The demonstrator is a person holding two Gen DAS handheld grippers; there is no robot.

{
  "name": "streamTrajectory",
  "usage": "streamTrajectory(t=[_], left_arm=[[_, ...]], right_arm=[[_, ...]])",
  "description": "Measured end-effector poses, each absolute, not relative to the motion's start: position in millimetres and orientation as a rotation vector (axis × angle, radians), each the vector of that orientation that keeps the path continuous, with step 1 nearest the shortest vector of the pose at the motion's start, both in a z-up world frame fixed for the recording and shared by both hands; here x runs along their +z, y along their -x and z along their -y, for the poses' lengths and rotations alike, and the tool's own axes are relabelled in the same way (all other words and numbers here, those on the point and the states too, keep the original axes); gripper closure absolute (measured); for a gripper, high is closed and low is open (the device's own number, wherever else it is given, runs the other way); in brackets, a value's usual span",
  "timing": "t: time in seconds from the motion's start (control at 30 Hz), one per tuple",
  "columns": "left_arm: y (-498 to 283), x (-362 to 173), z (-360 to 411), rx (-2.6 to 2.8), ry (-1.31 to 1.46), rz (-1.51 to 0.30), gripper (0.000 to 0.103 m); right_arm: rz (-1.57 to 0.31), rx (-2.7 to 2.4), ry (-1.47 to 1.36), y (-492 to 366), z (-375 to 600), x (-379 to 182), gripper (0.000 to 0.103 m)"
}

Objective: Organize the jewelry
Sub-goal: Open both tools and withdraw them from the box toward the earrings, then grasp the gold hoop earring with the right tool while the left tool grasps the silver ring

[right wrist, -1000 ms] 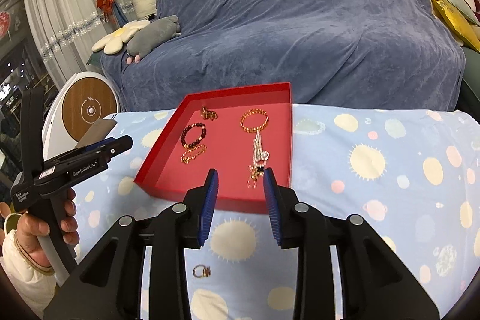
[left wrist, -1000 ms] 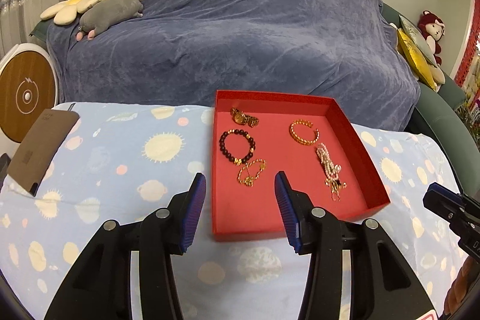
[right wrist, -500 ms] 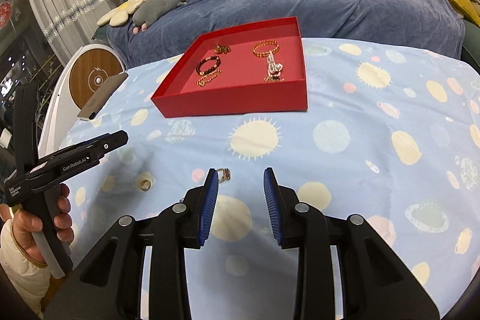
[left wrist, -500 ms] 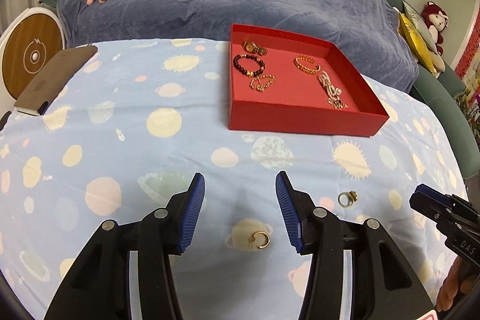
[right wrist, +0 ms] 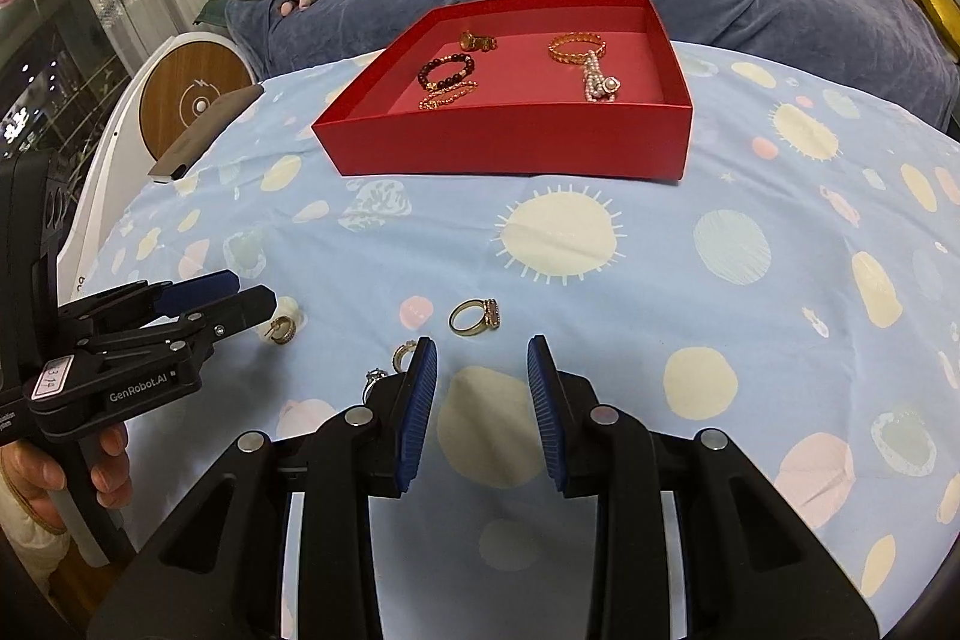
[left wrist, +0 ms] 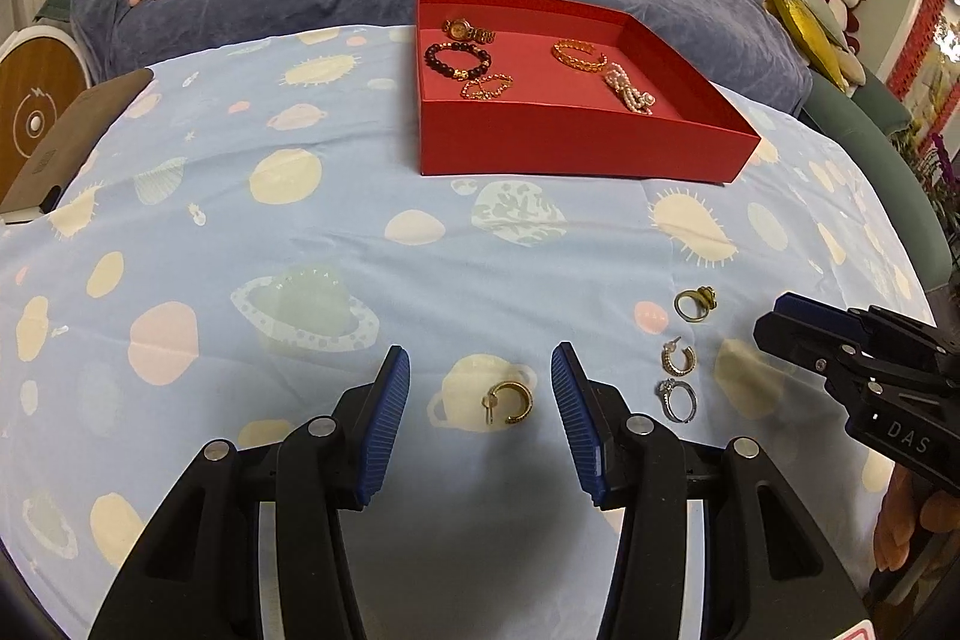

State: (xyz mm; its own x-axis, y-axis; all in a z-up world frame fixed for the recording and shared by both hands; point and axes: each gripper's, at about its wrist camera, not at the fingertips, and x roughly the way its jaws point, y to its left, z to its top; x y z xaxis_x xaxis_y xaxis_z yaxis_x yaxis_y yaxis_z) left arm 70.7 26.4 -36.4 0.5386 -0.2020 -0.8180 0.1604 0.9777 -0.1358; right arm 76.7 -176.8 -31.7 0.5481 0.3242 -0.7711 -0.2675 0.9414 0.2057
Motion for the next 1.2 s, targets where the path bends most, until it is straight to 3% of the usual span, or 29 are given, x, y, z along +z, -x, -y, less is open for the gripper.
streamTrajectory(t=[0.2,0.5,0.63,1.2], left_arm=[[-69.7,-38.5,-23.7,-0.223,0.043,-0.986,0.056],[-63.6,-36.7,-19.8,-0.252,0.045,-0.984,0.056],[-61.9,-36.4,-16.3,-0.27,0.046,-0.985,0.056],[-54.9,-45.9,43.5,-0.388,-0.019,-1.005,0.056]], right_arm=[[-0.931,0.351,-0.063,-89.3,170.4,-38.9,0.073],[-0.945,0.342,-0.054,-102.0,166.6,-50.8,0.084],[-0.956,0.34,-0.049,-103.4,165.6,-54.5,0.099],[-0.941,0.307,-0.081,-89.5,187.5,-34.3,0.1]])
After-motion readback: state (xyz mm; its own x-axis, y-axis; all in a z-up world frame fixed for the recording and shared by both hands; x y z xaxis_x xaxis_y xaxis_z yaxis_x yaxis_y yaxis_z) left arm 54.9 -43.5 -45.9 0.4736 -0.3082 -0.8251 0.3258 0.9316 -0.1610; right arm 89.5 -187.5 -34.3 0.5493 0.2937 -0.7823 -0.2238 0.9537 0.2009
